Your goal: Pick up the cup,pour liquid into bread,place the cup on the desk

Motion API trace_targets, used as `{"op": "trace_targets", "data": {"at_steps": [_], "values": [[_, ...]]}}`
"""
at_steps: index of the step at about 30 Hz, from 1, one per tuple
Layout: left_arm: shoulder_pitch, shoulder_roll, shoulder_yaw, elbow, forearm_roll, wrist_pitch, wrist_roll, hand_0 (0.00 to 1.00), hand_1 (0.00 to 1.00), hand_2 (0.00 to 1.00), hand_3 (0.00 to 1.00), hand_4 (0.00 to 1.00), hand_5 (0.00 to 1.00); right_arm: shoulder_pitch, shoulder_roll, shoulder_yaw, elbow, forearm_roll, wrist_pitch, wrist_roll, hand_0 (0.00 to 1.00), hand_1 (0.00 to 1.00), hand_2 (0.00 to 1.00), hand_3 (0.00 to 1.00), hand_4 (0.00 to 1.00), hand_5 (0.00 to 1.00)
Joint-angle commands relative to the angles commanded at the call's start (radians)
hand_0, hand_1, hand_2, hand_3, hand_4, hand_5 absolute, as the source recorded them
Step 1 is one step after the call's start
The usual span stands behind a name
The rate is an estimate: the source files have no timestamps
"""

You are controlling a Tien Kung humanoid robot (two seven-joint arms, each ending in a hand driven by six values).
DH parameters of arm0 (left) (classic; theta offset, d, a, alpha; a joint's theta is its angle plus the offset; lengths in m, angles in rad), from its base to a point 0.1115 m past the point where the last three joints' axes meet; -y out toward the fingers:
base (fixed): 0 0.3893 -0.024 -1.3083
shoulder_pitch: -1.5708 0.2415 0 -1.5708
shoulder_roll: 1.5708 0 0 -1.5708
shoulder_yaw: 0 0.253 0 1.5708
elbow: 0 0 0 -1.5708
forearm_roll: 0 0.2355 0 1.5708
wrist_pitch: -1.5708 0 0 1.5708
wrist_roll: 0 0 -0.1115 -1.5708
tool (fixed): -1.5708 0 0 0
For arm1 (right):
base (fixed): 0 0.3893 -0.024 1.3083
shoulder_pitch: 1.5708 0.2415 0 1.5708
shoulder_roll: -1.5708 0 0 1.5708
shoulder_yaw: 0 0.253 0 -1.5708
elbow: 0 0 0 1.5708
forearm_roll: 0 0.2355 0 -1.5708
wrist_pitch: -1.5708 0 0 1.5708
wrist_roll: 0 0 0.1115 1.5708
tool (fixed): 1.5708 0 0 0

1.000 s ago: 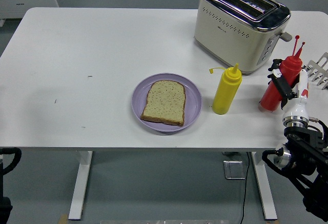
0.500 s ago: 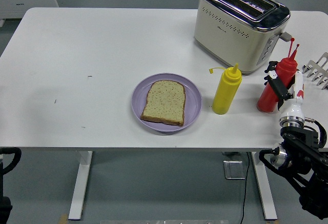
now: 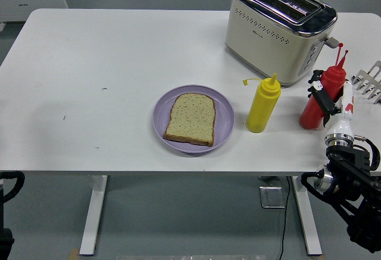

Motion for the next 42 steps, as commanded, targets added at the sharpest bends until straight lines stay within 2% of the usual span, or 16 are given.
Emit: {"op": "trace_targets", "data": {"at_steps": [5, 6, 12, 13, 17, 18, 24, 25, 30, 31, 36, 37, 42], "values": [[0.0, 0.0, -0.001, 0.0, 0.0, 0.0, 0.0, 0.784, 0.802, 0.816, 0.73, 0.637, 0.998, -0.005, -0.004, -0.001, 0.002, -0.002, 0.0, 0.0, 0.299, 0.346, 0.392, 0.422, 0.366, 0.17], [0.0, 0.0, -0.001, 0.0, 0.0, 0.0, 0.0, 0.784, 0.803, 0.817, 0.731, 0.637, 0.998, -0.006, -0.005, -0.001, 0.003, -0.002, 0.0, 0.0, 0.368, 0.383, 0.43, 0.456, 0.514, 0.139], [-0.001, 0.0, -0.001, 0.0, -0.001, 0.0, 0.0, 0.784, 0.803, 0.817, 0.731, 0.637, 0.998, -0.019, -0.008, -0.004, 0.011, -0.027, 0.0, 0.0, 0.368, 0.383, 0.43, 0.456, 0.514, 0.139], [-0.001, 0.0, -0.002, 0.0, -0.001, 0.001, 0.0, 0.785, 0.804, 0.817, 0.731, 0.638, 0.998, -0.024, -0.011, -0.008, 0.016, -0.04, 0.0, 0.0, 0.47, 0.468, 0.473, 0.548, 0.654, 0.155], [-0.001, 0.0, -0.002, 0.0, -0.001, 0.0, 0.0, 0.785, 0.804, 0.817, 0.731, 0.638, 0.998, -0.037, -0.017, -0.013, 0.029, -0.061, 0.0, 0.0, 0.47, 0.468, 0.473, 0.548, 0.654, 0.155], [-0.001, 0.0, -0.002, 0.0, -0.001, 0.0, 0.0, 0.785, 0.804, 0.817, 0.731, 0.639, 0.998, -0.038, -0.017, -0.013, 0.031, -0.062, 0.0, 0.0, 0.623, 0.583, 0.589, 0.774, 0.709, 0.163], [-0.001, 0.0, -0.002, -0.001, -0.001, 0.0, -0.001, 0.785, 0.804, 0.817, 0.731, 0.639, 0.998, -0.068, -0.03, 0.002, 0.058, -0.107, 0.0, 0.0, 0.623, 0.583, 0.589, 0.774, 0.709, 0.163], [-0.001, 0.001, -0.002, -0.001, -0.001, 0.0, -0.001, 0.785, 0.803, 0.817, 0.731, 0.639, 0.998, -0.071, -0.032, 0.004, 0.061, -0.111, 0.0, 0.0, 0.777, 0.707, 0.764, 0.934, 0.748, 0.171], [-0.002, 0.002, -0.001, -0.001, -0.001, 0.0, -0.001, 0.785, 0.803, 0.817, 0.731, 0.639, 0.998, -0.118, -0.051, 0.023, 0.105, -0.143, 0.0, 0.0, 0.777, 0.707, 0.764, 0.934, 0.748, 0.171], [-0.002, 0.002, -0.001, -0.001, -0.001, 0.0, -0.001, 0.785, 0.802, 0.818, 0.729, 0.639, 0.998, -0.125, -0.055, 0.025, 0.113, -0.149, 0.0, 0.0, 0.842, 0.766, 0.854, 0.975, 0.772, 0.179], [-0.001, 0.003, 0.002, -0.001, -0.001, 0.0, -0.001, 0.785, 0.802, 0.818, 0.729, 0.639, 0.998, -0.171, -0.072, 0.04, 0.165, -0.199, 0.0, 0.0, 0.842, 0.766, 0.854, 0.975, 0.772, 0.179], [-0.001, 0.003, 0.002, -0.001, -0.001, -0.001, -0.001, 0.784, 0.801, 0.818, 0.729, 0.639, 0.998, -0.177, -0.074, 0.043, 0.172, -0.206, 0.0, 0.0, 0.894, 0.816, 0.913, 0.998, 0.783, 0.191], [0.001, 0.003, 0.006, -0.001, -0.001, -0.001, -0.001, 0.784, 0.801, 0.818, 0.729, 0.639, 0.998, -0.223, -0.09, 0.082, 0.216, -0.253, 0.0, 0.0, 0.894, 0.816, 0.913, 0.998, 0.783, 0.191]]}}
